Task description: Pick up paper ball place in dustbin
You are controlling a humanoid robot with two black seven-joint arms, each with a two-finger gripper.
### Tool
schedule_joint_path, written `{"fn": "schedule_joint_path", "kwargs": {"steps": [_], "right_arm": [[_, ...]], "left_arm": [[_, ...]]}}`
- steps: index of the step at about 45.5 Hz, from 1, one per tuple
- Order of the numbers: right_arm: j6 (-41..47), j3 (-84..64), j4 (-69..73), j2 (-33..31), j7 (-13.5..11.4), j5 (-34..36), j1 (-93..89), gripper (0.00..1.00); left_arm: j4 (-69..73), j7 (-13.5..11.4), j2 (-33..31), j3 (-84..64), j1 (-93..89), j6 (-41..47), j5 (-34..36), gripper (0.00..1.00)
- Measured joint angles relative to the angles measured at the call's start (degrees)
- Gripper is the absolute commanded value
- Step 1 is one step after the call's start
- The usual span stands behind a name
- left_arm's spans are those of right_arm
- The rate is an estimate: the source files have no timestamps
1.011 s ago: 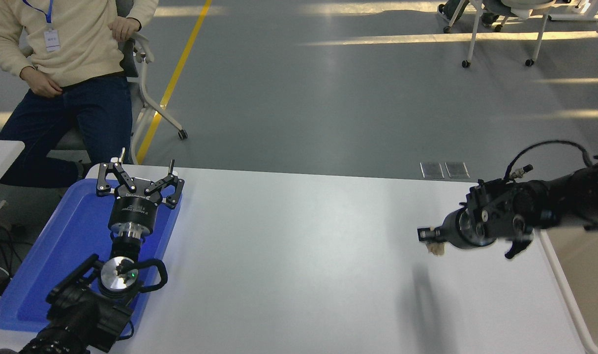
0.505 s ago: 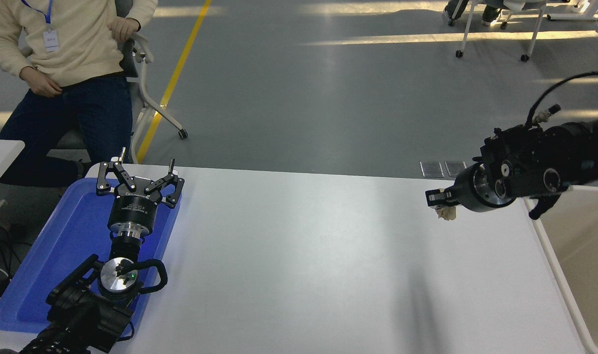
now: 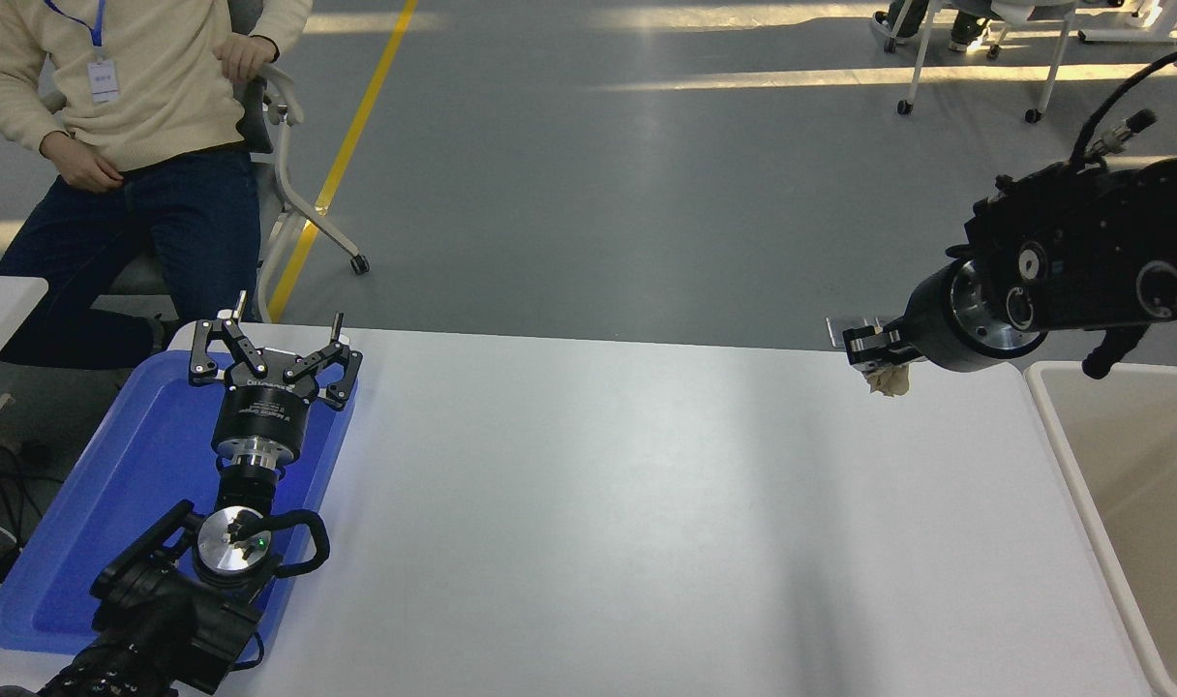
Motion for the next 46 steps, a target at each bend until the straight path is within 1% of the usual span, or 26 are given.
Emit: {"fn": "schedule_joint_path", "kwargs": {"steps": [21,39,46], "right_arm": [[2.9,0.1,3.0,0.0,0.1,0.1,3.9,0.17],[6.0,0.1,3.9,-0.4,0.4,0.1,5.6,0.2],[7.8,-0.7,4.0,-1.4,0.4,0.0,5.9,0.22]], "left_arm": [[0.0,0.0,0.0,0.0,0.0,0.0,0.0,1.0],[0.0,0.0,0.0,0.0,0.0,0.0,0.0,1.0],[0.0,0.0,0.0,0.0,0.0,0.0,0.0,1.0]]}}
